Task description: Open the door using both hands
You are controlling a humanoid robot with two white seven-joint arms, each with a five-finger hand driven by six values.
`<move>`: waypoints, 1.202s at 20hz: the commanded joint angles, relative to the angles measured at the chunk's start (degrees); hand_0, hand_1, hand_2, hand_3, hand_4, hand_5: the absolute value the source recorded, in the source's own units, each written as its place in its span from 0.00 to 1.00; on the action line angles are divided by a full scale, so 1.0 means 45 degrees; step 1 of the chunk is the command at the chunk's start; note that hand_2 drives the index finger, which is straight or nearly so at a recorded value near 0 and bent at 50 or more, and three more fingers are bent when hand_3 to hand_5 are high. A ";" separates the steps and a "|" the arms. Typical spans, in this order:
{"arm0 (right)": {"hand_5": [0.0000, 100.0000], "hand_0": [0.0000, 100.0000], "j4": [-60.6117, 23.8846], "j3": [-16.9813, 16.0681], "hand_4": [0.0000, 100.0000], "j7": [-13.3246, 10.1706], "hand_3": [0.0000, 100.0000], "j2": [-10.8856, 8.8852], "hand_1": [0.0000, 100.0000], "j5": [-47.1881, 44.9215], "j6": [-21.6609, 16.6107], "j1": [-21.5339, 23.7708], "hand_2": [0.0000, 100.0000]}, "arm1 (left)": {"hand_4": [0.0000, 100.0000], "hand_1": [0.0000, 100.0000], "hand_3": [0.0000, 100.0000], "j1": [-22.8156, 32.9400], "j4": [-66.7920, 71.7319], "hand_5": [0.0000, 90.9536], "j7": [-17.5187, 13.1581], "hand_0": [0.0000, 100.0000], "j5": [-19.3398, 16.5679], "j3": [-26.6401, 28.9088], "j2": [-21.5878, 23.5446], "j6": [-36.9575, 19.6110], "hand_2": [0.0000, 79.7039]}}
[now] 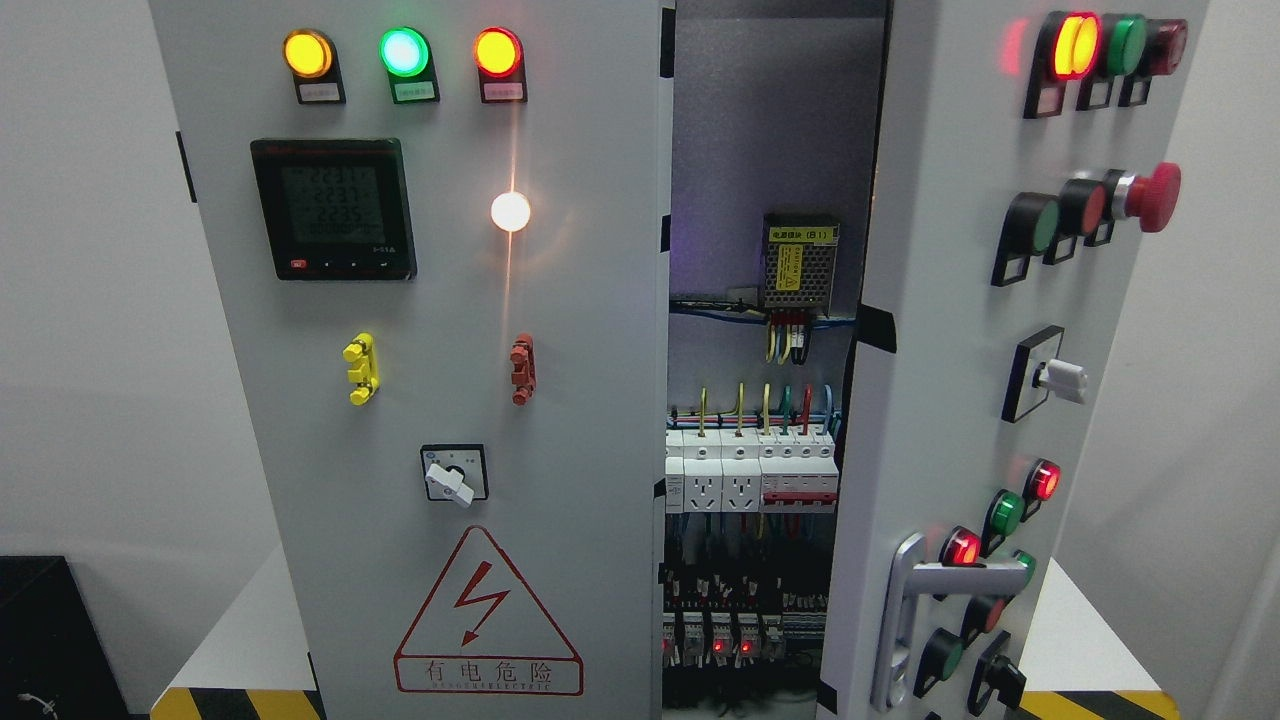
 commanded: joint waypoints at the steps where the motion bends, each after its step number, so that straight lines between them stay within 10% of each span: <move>1: 0.00 0.00 0.0001 -0.0098 0.00 0.0002 0.00 0.0019 0.00 -0.0097 0.0008 0.0002 0.00 | 0.00 0.00 0.00 0.0852 -0.6718 0.00 -0.0148 0.00 0.1633 -0.3329 0.2376 0.0190 0.00; 12: 0.00 0.00 0.0001 -0.0098 0.00 0.0002 0.00 0.0000 0.00 -0.0098 0.0008 0.0002 0.00 | 0.00 0.00 0.00 0.1321 -1.5195 0.00 -0.0187 0.00 0.2828 -0.3839 0.6342 0.0211 0.00; 24: 0.00 0.00 0.0001 -0.0097 0.00 0.0002 0.00 0.0000 0.00 -0.0097 0.0008 0.0002 0.00 | 0.00 0.00 0.00 -0.1546 -1.9654 0.00 -0.0187 0.00 0.7397 -0.3918 1.0582 0.0113 0.00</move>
